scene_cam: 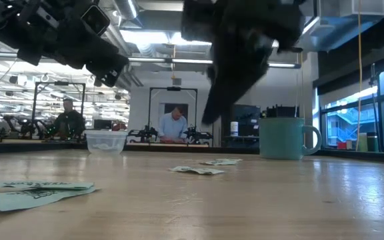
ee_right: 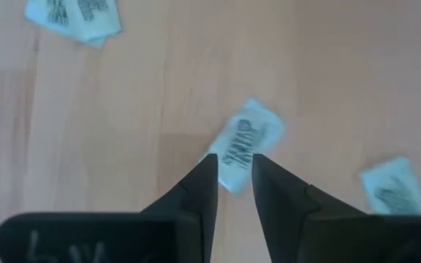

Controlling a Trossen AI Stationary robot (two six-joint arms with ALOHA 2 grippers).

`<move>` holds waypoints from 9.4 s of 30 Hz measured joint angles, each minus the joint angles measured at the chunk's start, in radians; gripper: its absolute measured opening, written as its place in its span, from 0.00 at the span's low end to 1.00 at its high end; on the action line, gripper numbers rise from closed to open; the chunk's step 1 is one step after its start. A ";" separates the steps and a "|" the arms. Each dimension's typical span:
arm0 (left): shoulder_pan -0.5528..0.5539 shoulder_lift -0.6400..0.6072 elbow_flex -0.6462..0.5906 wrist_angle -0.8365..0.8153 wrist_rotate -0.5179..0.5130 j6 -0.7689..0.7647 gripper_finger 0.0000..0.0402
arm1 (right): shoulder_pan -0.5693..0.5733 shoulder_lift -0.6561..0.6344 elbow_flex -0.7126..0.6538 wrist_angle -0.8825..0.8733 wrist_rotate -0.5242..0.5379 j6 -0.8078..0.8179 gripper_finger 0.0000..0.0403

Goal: Pick and place Stevia / Truvia into bins
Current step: Put the stevia packet into the bottom transparent container

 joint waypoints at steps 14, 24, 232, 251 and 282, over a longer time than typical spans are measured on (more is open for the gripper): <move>0.000 0.000 0.000 -0.002 -0.001 0.029 0.28 | -0.020 0.130 0.001 0.069 -0.002 0.011 0.11; 0.000 0.000 0.000 -0.006 0.000 0.030 0.28 | -0.020 0.135 0.002 0.058 0.001 0.031 0.01; 0.000 0.000 0.001 -0.077 -0.020 0.082 0.28 | 0.780 -0.257 -0.185 -0.495 -0.047 2.037 0.07; 0.000 0.000 0.001 -0.076 -0.020 0.082 0.28 | 0.608 -0.282 -0.184 -0.499 -0.045 1.807 0.19; 0.000 0.000 0.001 -0.095 -0.020 0.082 0.28 | -0.306 -0.295 -0.184 -0.105 0.045 0.153 0.20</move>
